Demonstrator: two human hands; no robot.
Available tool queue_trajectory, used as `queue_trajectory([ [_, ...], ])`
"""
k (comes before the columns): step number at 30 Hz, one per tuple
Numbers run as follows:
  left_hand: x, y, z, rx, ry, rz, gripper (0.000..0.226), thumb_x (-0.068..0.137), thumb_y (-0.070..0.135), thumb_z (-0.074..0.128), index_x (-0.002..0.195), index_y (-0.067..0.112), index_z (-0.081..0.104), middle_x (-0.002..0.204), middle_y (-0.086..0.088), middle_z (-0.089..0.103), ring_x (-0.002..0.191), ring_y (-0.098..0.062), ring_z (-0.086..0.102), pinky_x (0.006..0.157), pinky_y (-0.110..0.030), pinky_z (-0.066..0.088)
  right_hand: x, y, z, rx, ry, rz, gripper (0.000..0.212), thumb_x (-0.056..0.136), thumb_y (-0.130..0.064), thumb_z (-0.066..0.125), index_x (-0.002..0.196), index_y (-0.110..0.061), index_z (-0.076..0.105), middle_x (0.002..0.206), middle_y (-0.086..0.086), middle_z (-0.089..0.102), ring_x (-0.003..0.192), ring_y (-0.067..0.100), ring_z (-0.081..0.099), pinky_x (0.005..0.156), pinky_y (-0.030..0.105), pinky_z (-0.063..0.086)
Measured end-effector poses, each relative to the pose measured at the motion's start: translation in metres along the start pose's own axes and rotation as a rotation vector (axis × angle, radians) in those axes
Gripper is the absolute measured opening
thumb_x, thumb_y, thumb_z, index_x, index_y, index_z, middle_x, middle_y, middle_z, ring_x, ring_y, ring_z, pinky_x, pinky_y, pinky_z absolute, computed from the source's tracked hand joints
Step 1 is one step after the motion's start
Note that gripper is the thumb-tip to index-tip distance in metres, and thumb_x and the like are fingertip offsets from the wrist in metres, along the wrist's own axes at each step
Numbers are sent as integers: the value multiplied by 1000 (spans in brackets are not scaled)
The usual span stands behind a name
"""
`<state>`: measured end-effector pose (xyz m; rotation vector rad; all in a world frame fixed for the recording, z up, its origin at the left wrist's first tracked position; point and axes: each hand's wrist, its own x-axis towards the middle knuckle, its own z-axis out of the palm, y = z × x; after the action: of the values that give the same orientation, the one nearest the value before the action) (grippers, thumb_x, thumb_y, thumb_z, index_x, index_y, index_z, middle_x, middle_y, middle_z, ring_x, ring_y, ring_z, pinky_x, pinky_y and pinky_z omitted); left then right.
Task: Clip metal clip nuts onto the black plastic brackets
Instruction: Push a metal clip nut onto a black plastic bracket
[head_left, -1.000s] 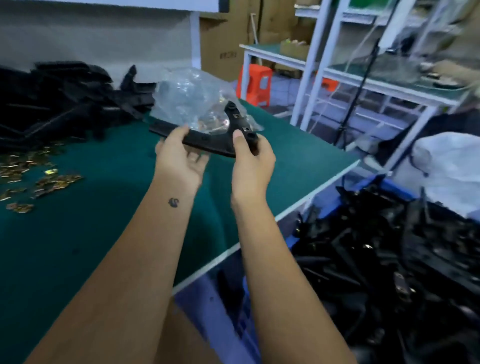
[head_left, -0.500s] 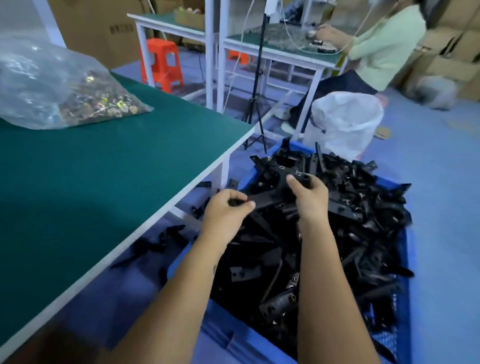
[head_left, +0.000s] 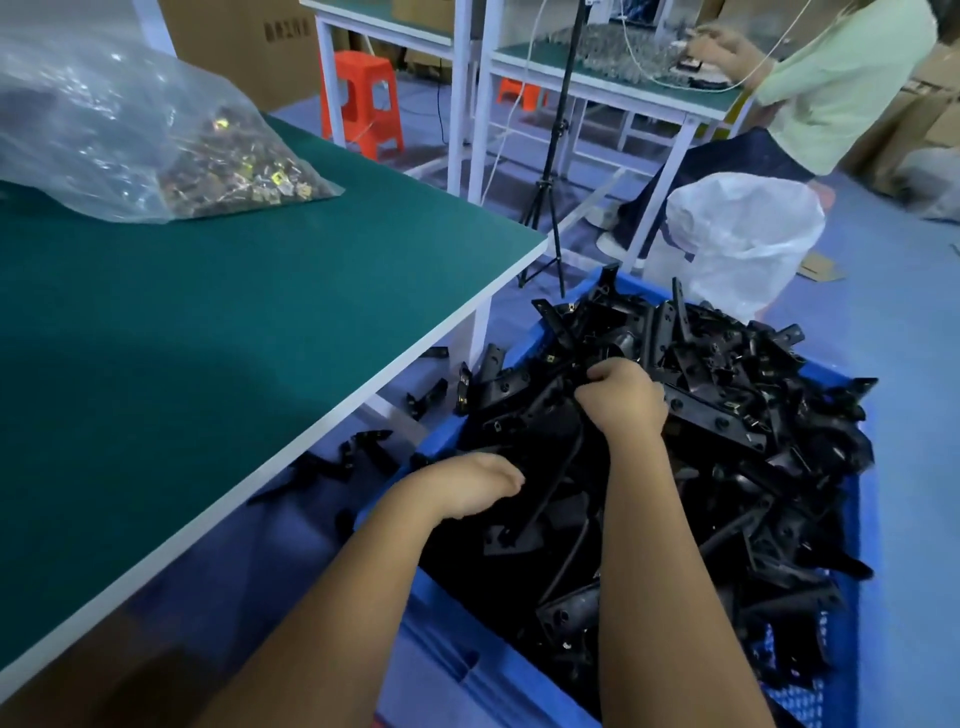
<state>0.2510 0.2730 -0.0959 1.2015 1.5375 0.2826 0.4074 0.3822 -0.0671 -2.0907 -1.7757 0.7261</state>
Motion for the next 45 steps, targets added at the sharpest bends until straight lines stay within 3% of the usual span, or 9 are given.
queue_trajectory([
  [3, -13, 27, -21, -83, 113, 114, 23, 104, 21, 41, 102, 29, 62, 116, 0, 62, 93, -14, 59, 76, -26, 47, -5, -28, -4, 156, 180, -95, 28, 94, -23, 54, 120, -21, 65, 122, 9, 64, 122, 38, 47, 102, 46, 41],
  [9, -79, 73, -100, -330, 526, 467, 31, 99, 10, 40, 79, 22, 60, 61, 9, 63, 43, -3, 51, 40, -12, 33, -44, -135, 6, 675, 361, -397, 19, 91, -13, 49, 101, -18, 66, 85, -12, 59, 89, 17, 59, 76, 35, 49],
  [15, -134, 5, -164, -603, 1041, 503, 34, 95, 3, 39, 73, 20, 59, 41, 13, 43, 39, -1, 40, 40, -13, 32, -118, -249, 73, 628, -22, -749, 24, 87, -8, 50, 97, -18, 69, 98, 0, 71, 101, 25, 60, 84, 42, 49],
  [24, -232, -164, -207, -630, 1696, 251, 34, 94, 5, 44, 72, 25, 59, 76, 10, 57, 73, -8, 51, 76, -30, 42, -242, -344, 191, 271, -405, -1170, 29, 90, -19, 53, 117, -18, 62, 108, 3, 64, 104, 26, 55, 83, 37, 45],
  [27, -268, -207, -212, -682, 1845, 163, 33, 96, 11, 43, 72, 27, 59, 65, 6, 54, 61, -8, 49, 63, -29, 41, -272, -363, 222, 202, -469, -1227, 30, 91, -23, 52, 121, -20, 59, 113, 2, 57, 107, 25, 51, 86, 38, 45],
  [34, -299, -252, -225, -850, 1884, 93, 26, 99, 14, 44, 80, 27, 57, 71, 6, 57, 60, -9, 49, 58, -26, 41, -278, -404, 259, 240, -402, -1169, 31, 92, -18, 49, 120, -21, 61, 124, 2, 52, 115, 25, 46, 94, 39, 44],
  [38, -293, -252, -237, -893, 1865, 66, 22, 99, 17, 46, 83, 25, 59, 71, 6, 59, 62, -12, 49, 58, -28, 43, -257, -433, 267, 98, -225, -1083, 42, 95, -25, 48, 137, -25, 51, 141, 10, 41, 130, 31, 31, 108, 41, 27],
  [42, -291, -258, -253, -861, 1767, 17, 21, 99, 18, 47, 85, 25, 61, 69, 6, 60, 60, -12, 51, 59, -28, 45, -239, -456, 271, -86, -415, -919, 60, 91, -28, 44, 149, -39, 35, 160, 11, 20, 147, 29, 12, 115, 44, 12],
  [45, -290, -264, -265, -889, 1704, 53, 24, 98, 13, 47, 84, 23, 63, 60, 9, 60, 53, -6, 53, 56, -24, 47, -235, -465, 278, -89, -421, -898, 59, 89, -29, 42, 146, -44, 38, 157, 0, 32, 145, 22, 19, 103, 40, 18],
])
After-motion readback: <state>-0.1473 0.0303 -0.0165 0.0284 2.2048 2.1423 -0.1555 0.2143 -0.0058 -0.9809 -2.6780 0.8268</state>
